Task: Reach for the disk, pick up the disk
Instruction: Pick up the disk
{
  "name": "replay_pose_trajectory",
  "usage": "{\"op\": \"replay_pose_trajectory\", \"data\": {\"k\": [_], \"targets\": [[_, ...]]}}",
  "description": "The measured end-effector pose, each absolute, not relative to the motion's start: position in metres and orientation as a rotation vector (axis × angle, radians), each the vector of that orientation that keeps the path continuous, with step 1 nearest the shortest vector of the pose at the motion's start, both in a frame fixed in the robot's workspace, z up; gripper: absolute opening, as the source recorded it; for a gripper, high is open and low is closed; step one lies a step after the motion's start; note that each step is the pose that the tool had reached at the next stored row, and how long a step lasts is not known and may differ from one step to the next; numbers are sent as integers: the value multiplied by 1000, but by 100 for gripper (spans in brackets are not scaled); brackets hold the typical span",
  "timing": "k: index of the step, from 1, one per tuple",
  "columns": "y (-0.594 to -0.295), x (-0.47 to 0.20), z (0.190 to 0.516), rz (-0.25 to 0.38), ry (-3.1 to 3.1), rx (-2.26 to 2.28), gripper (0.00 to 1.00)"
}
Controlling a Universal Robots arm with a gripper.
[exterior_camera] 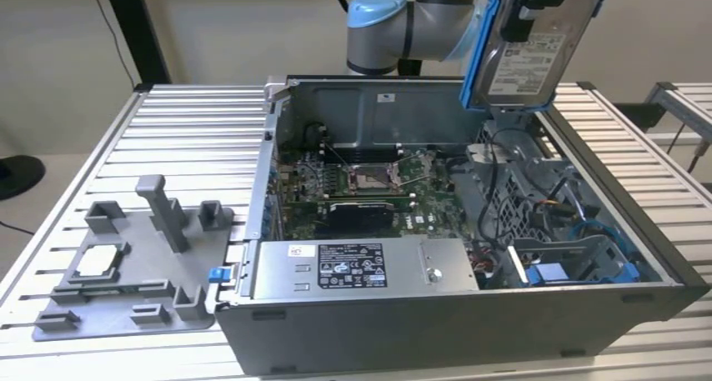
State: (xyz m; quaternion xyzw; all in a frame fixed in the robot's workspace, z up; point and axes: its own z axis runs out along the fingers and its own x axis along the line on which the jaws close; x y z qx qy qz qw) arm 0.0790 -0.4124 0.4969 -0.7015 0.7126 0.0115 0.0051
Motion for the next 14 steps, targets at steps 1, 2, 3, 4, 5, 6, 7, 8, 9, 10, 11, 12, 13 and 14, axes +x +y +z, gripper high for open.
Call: {"op": "replay_pose_trajectory", "data": {"k": [1, 2, 3, 4, 5, 6, 7, 8, 9, 10, 11, 12, 13, 14], "targets": [[-414, 79, 497, 36, 2232, -2197, 0], [-416, 79, 497, 36, 2232, -2197, 0], [-417, 79, 497, 36, 2232, -2197, 0], [-419, 79, 497, 36, 2232, -2196, 0], [-420, 79, 497, 36, 2232, -2196, 0], [-422, 79, 497, 36, 2232, -2196, 0], [-423, 79, 497, 36, 2232, -2196, 0], [-425, 79, 497, 36, 2232, -2196, 0], [-426, 79, 497, 36, 2232, -2196, 0], [-427, 79, 497, 36, 2232, -2196, 0], [-428, 79, 496, 36, 2233, -2196, 0], [-429, 79, 496, 36, 2233, -2196, 0], [-430, 79, 496, 36, 2233, -2196, 0], [-430, 79, 496, 36, 2233, -2196, 0]]}}
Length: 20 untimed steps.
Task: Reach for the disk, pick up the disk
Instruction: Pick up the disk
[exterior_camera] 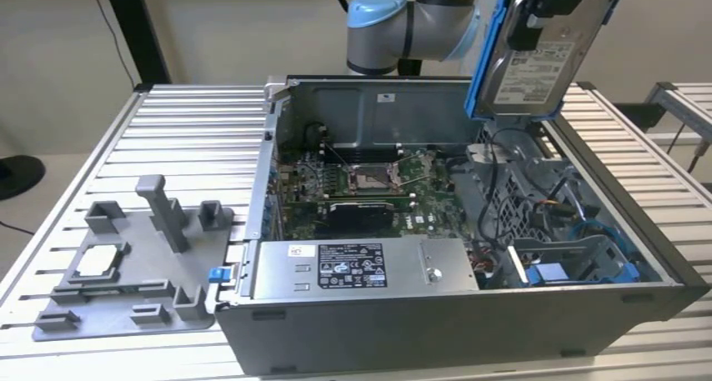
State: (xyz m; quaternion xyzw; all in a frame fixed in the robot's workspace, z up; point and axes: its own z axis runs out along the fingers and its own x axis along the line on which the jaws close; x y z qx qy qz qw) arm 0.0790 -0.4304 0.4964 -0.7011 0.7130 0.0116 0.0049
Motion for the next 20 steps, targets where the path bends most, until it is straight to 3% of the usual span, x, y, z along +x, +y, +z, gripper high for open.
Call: {"op": "replay_pose_trajectory", "data": {"k": [20], "targets": [[-442, 81, 495, 34, 2241, -2190, 0]]}}
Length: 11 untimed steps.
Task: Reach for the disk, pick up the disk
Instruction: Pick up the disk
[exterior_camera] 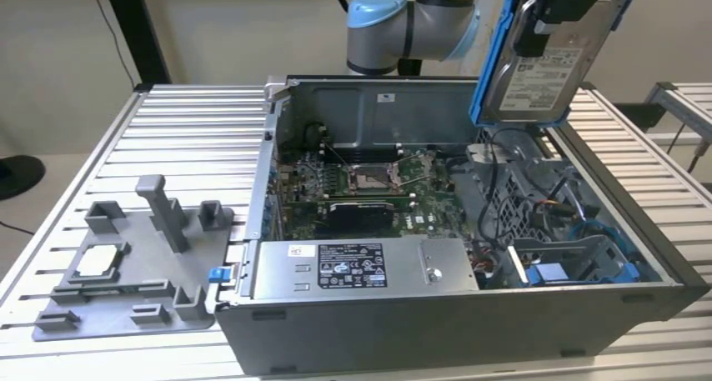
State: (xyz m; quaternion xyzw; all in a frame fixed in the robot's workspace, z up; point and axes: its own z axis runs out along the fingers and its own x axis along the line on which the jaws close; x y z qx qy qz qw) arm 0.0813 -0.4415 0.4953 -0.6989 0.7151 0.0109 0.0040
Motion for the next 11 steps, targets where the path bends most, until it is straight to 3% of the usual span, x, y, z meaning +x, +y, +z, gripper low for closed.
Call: {"op": "replay_pose_trajectory", "data": {"k": [11], "targets": [[-442, 82, 494, 28, 2249, -2187, 0]]}}
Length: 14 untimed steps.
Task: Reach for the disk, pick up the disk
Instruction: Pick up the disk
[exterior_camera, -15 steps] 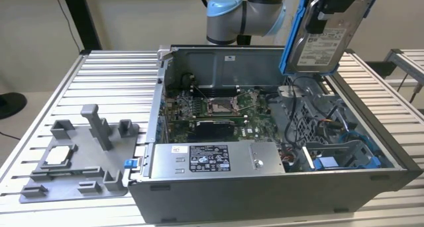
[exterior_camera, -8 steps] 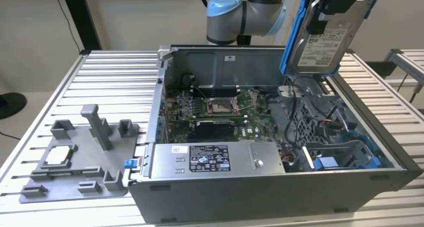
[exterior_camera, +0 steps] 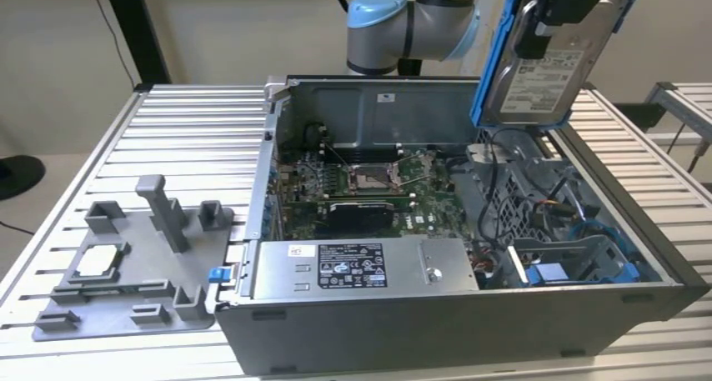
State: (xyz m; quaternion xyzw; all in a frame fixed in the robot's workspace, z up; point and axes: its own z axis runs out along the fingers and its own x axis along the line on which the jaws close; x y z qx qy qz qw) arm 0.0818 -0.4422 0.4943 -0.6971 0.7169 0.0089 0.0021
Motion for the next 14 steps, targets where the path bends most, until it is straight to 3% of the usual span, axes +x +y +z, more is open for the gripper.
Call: {"op": "replay_pose_trajectory", "data": {"k": [14], "targets": [[-442, 82, 493, 13, 2265, -2184, 0]]}}
